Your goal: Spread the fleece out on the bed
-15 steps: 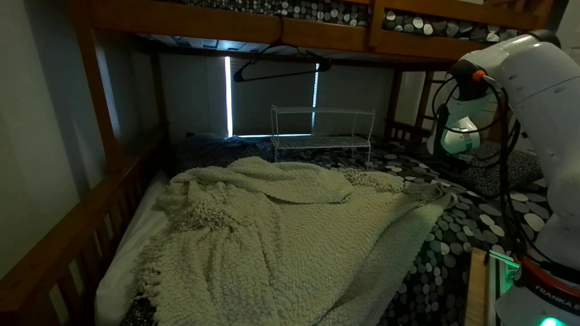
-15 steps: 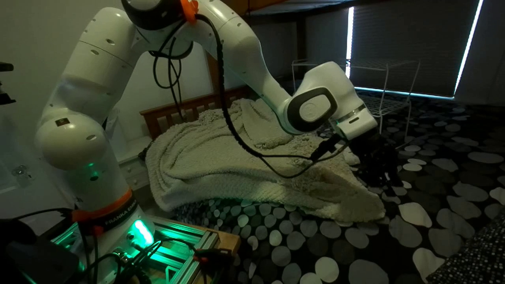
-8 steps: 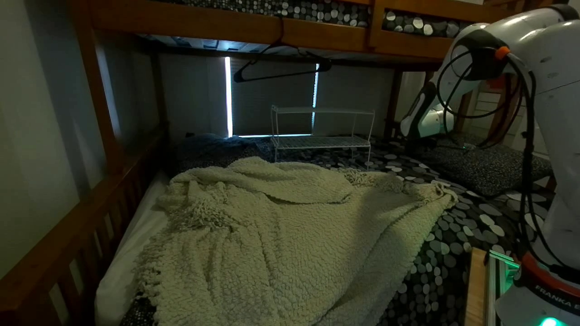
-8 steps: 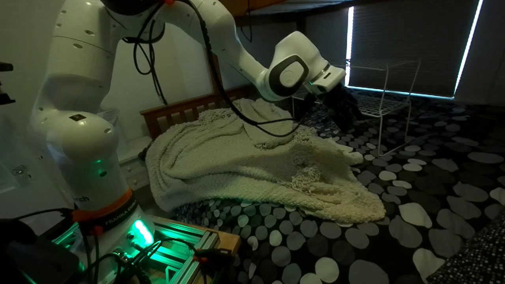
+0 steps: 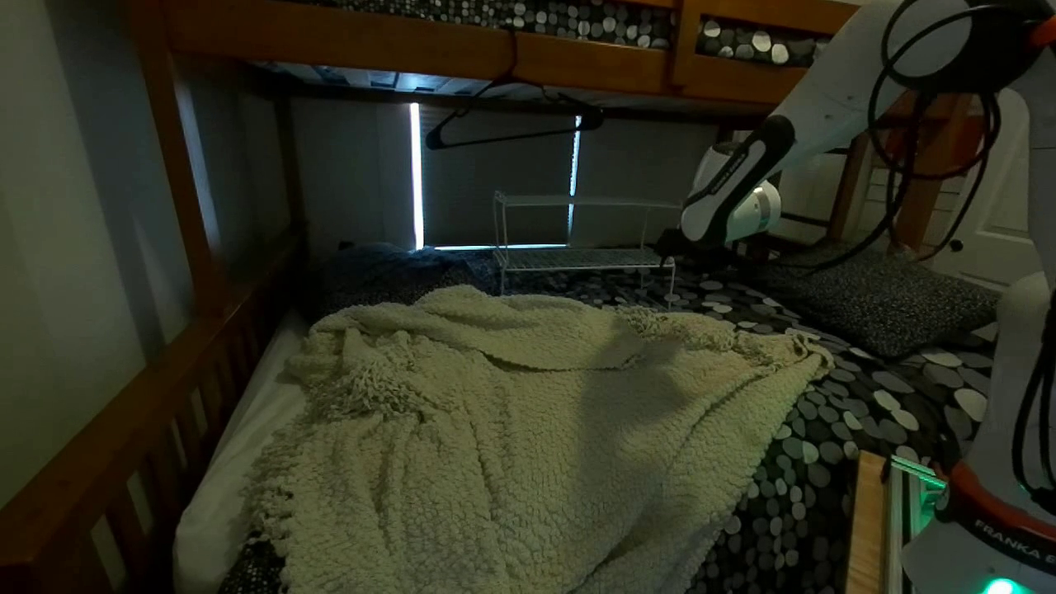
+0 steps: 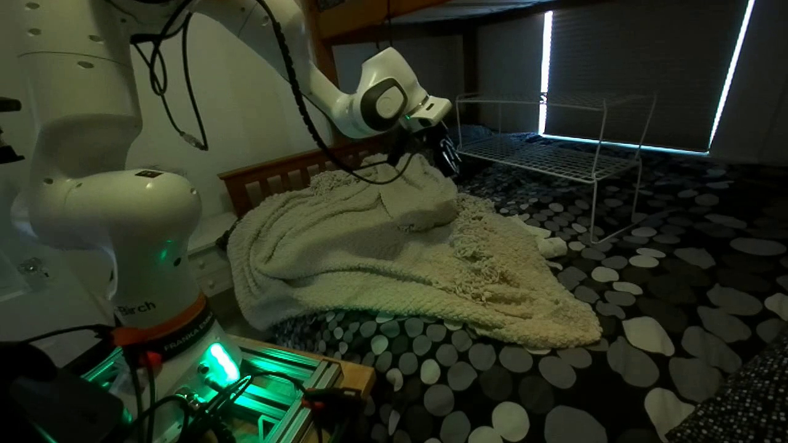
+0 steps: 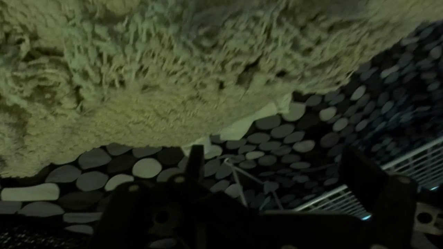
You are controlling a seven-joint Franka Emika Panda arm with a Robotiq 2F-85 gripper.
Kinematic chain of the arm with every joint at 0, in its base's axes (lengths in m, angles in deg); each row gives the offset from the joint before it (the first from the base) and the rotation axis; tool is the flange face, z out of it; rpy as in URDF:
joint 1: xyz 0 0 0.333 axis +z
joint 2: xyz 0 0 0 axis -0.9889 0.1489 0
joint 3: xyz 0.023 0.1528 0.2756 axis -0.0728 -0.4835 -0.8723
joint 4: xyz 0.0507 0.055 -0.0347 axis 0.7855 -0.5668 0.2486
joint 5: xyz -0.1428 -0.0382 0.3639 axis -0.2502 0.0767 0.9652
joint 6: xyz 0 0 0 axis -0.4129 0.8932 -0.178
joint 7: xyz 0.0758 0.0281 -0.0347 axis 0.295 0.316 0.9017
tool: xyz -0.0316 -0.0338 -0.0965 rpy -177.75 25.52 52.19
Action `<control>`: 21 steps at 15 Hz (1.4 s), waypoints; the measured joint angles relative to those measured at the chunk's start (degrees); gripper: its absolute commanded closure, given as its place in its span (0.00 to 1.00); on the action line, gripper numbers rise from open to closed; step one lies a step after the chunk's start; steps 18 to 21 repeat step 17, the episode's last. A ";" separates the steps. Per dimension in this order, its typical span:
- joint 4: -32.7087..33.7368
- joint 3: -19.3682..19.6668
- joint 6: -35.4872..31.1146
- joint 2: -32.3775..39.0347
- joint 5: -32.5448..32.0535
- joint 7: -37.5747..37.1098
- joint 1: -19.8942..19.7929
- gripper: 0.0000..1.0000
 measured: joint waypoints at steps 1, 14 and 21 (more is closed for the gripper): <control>-1.07 -0.26 1.24 -2.13 -1.18 0.30 2.07 0.00; -11.13 -26.31 26.84 -28.08 1.83 20.35 -3.60 0.00; -11.33 -27.51 27.89 -28.94 2.48 22.28 -4.72 0.00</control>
